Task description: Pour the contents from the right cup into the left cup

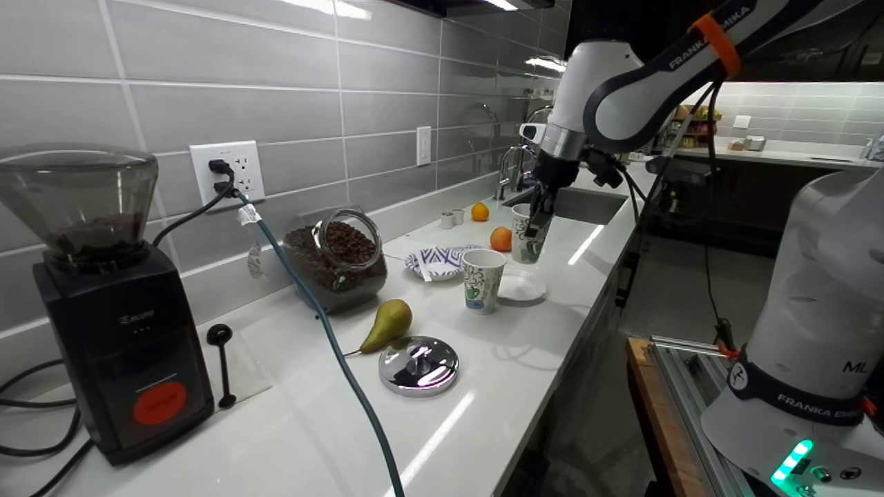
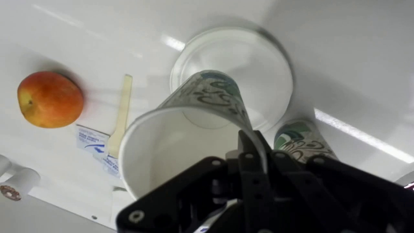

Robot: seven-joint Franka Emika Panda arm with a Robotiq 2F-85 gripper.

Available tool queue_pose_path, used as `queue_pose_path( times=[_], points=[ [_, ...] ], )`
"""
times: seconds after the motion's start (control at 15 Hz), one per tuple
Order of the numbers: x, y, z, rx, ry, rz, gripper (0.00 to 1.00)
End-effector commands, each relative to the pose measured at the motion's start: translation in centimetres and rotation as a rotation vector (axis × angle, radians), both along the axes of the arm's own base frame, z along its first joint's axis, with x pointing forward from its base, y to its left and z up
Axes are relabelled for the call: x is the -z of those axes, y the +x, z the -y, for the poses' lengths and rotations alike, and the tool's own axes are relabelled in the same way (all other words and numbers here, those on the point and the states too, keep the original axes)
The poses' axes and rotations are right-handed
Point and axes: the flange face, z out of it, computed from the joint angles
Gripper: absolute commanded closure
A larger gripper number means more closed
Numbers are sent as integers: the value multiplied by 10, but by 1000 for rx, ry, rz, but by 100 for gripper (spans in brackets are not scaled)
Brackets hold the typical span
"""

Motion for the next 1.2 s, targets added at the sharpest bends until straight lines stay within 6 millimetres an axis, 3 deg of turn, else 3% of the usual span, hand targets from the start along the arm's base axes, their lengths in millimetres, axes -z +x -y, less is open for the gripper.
queue_pose_path(
  times=[0.0, 0.4, 1.13],
  points=[
    [14, 8, 11, -29, -18, 63, 99],
    [32, 12, 17, -39, 31, 97, 99],
    [52, 8, 8, -129, 107, 1, 99]
  ],
)
